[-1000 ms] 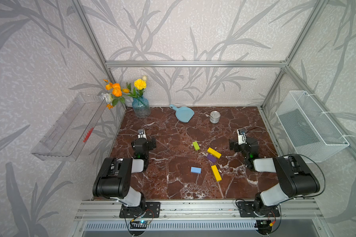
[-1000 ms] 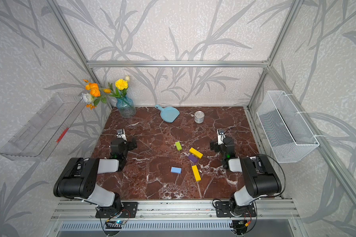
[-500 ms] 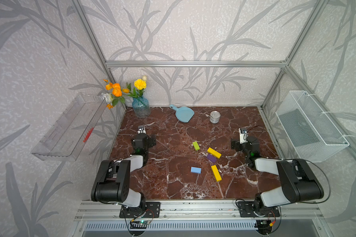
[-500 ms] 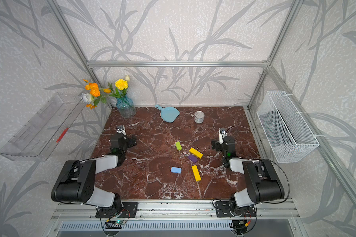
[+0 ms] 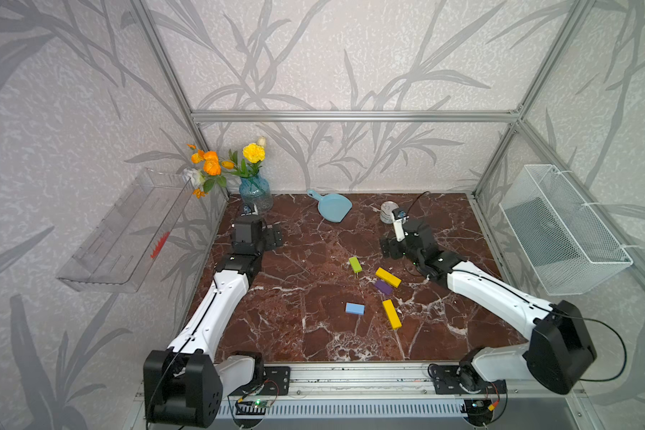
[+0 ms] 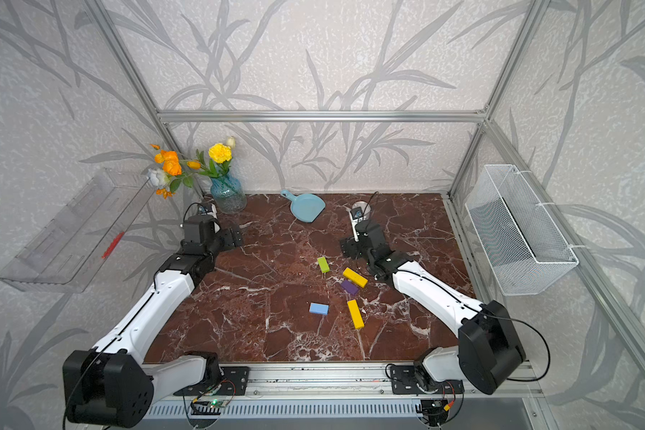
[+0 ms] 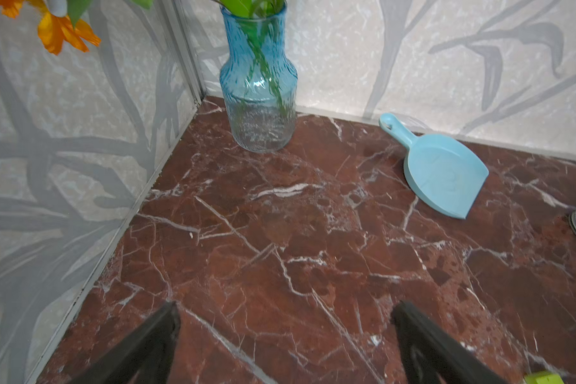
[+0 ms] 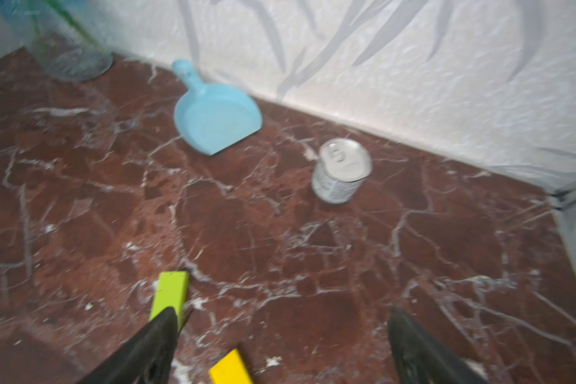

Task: Assemble the letter k with building blocks
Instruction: Pick up the building block from the center of the board.

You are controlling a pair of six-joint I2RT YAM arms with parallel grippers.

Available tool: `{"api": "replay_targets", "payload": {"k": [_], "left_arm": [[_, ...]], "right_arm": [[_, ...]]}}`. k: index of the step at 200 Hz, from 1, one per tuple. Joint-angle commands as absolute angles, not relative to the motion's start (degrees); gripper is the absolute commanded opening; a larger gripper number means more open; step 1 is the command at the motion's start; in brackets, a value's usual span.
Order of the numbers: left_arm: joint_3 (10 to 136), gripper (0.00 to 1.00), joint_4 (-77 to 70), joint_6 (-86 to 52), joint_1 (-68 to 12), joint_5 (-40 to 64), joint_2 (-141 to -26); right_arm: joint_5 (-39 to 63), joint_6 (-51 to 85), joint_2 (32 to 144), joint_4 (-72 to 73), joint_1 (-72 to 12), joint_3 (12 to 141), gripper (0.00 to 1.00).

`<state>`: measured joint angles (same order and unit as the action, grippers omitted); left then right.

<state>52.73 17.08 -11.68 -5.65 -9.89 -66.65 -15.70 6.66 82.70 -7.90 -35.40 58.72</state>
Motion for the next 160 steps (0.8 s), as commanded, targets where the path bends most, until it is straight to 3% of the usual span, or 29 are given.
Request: {"api": "replay_targets", "payload": {"k": [1,28,59,160], "left_arm": [[56.6,1.00,33.2,-12.2,-7.9,-12.9,-64.4],[55.9,1.00,35.8,-12.6,-9.9,-14.3,-63.3],[54.1,1.00,34.6,-13.6,-10.3,-13.6,-62.6],[51.5,1.00,31.7,-13.1,-11.6,-10.4,-58.5]], "right_arm": [[-17.3,13.7,89.5,-22.9,-38.8,67.0,0.90],[-14.6,18.0,99.6,-30.9,-41.7,77.1,0.81],[-13.8,20.9,109.0,-38.9,-44.1,86.6,0.79],[-6.5,23.0,125.4,-48.2,-44.0,101.2,0.70]]}}
